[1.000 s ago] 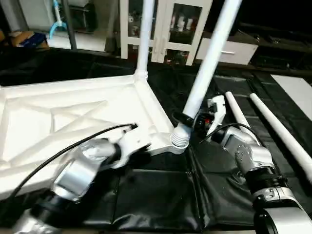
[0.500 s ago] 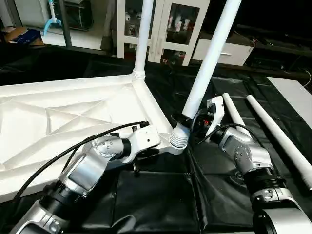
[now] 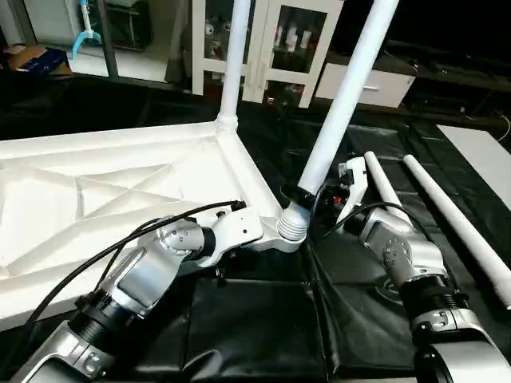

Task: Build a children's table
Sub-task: Insert table leg to table base

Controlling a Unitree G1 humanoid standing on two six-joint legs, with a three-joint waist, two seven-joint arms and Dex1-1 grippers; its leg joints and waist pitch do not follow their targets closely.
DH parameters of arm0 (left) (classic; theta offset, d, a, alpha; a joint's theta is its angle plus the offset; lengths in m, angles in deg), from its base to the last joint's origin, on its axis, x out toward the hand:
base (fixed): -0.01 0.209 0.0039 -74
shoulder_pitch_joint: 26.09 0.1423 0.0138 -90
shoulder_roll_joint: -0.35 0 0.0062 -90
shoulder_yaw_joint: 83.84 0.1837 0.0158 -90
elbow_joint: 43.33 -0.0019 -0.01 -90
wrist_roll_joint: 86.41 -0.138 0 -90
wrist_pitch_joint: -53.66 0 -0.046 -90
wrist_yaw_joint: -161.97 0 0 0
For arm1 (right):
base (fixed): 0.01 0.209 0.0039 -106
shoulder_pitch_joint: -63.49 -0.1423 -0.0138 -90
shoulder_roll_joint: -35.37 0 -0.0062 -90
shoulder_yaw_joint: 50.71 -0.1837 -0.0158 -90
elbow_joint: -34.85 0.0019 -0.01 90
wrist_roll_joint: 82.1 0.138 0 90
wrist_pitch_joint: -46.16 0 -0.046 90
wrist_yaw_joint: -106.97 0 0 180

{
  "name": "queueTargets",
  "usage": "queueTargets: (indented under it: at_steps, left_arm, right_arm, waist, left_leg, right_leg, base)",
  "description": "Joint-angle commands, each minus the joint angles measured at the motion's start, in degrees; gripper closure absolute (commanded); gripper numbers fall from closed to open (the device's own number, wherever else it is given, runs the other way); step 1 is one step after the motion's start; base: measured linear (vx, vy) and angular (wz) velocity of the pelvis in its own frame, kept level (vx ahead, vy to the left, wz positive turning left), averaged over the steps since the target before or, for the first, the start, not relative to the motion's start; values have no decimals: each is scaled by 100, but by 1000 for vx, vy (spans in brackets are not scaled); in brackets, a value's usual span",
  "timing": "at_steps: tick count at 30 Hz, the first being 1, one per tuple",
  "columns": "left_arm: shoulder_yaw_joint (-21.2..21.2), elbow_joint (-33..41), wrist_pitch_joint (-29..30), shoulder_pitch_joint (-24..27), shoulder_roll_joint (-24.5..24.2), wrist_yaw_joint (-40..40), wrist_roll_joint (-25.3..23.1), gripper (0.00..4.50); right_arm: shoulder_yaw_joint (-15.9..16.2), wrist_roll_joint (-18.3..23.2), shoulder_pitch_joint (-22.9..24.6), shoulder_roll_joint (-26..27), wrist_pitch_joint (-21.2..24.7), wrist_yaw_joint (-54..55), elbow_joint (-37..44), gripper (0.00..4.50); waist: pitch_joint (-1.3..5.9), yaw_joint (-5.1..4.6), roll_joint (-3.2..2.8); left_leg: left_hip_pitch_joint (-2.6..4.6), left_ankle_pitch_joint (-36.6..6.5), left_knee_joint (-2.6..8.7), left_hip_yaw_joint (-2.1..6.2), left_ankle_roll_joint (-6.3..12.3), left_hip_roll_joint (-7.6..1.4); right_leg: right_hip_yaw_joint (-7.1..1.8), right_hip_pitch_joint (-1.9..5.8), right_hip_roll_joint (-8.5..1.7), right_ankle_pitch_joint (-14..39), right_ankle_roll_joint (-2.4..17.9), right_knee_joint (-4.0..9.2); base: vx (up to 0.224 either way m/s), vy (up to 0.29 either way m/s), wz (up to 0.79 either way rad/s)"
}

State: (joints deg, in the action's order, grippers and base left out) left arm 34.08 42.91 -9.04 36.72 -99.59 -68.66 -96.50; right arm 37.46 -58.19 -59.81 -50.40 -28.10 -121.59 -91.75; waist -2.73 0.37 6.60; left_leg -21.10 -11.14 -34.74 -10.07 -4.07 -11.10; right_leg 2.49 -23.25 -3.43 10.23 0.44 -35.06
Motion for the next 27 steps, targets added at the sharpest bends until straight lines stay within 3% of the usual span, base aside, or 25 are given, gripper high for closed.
queueTargets:
  at_steps: [1,2,4,5,6,13,14,16,20,22,23,25,26,27]
  left_arm:
    - [47,-134,134,-44,-103,-78,-109,320]
    - [67,-137,184,-35,-124,-124,-106,334]
    - [125,-130,202,-16,-175,-206,-122,351]
    - [156,-116,230,6,-206,-262,-118,361]
    - [163,-112,237,11,-213,-274,-117,369]
    - [336,-100,242,105,-335,-456,-140,424]
    - [370,-95,228,121,-376,-531,-149,437]
    - [365,-68,232,151,-400,-584,-120,439]
    - [308,-15,228,181,-419,-647,-17,449]
    - [305,-3,231,186,-427,-650,2,449]
    - [304,29,221,206,-441,-654,23,449]
    - [274,59,217,231,-421,-640,56,449]
    - [264,83,215,244,-398,-633,70,449]
    - [242,84,201,249,-368,-598,82,449]
  right_arm:
    - [-20,-179,160,-83,78,102,16,264]
    - [-36,-162,195,-89,81,117,99,264]
    - [-58,-128,241,-94,102,129,203,264]
    - [-76,-100,283,-97,121,143,292,264]
    - [-81,-93,293,-98,126,146,313,264]
    - [-142,40,544,-160,302,203,856,264]
    - [-162,74,575,-195,371,206,979,264]
    - [-154,96,611,-243,450,184,1126,264]
    - [-101,67,617,-325,520,128,1241,264]
    - [-85,54,627,-346,539,124,1274,264]
    - [-82,34,631,-379,533,114,1262,264]
    - [-97,28,632,-400,539,114,1241,264]
    - [-126,37,629,-402,549,125,1196,264]
    - [-136,40,631,-396,544,126,1167,264]
  waist:
    - [295,-7,-161]
    - [292,-3,-232]
    - [293,9,-214]
    - [277,16,-312]
    - [286,10,-290]
    - [291,21,-350]
    - [265,25,-461]
    - [272,3,-382]
    - [251,18,-356]
    - [240,18,-371]
    - [241,17,-319]
    - [240,18,-343]
    - [246,12,-296]
    - [245,18,-305]
  left_leg:
    - [85,-1715,496,93,-232,-240]
    - [93,-1706,496,84,-223,-237]
    - [76,-1654,494,86,-189,-229]
    - [77,-1615,499,86,-166,-224]
    - [73,-1597,498,82,-149,-223]
    - [71,-1378,502,70,-71,-225]
    - [80,-1432,512,77,-103,-223]
    - [82,-1529,512,68,-104,-222]
    - [78,-1516,513,63,-49,-221]
    - [80,-1575,517,67,-59,-221]
    - [79,-1565,513,65,-51,-223]
    - [75,-1515,519,69,-49,-229]
    - [70,-1454,512,59,-23,-226]
    - [67,-1414,511,62,-14,-226]
  right_leg:
    - [-229,162,-402,1808,1009,465]
    - [-234,160,-396,1691,1061,471]
    - [-237,189,-400,1665,1080,455]
    - [-243,187,-400,1614,1106,454]
    - [-240,201,-399,1621,1110,461]
    - [-240,213,-392,1535,1147,445]
    - [-245,190,-386,1517,1161,449]
    - [-238,206,-373,1534,1158,462]
    - [-245,191,-393,1772,1106,479]
    - [-248,177,-397,1940,1054,503]
    - [-247,176,-401,2001,1023,501]
    - [-251,174,-404,1971,1013,499]
    - [-251,180,-402,1918,1016,492]
    - [-252,182,-408,1893,1019,485]
  base:
    - [0,0,0]
    - [0,0,0]
    - [0,0,0]
    - [0,0,0]
    - [0,0,0]
    - [0,0,0]
    - [0,0,0]
    - [0,0,0]
    - [0,0,0]
    - [0,0,0]
    - [0,0,0]
    - [0,0,0]
    - [0,0,0]
    - [0,0,0]
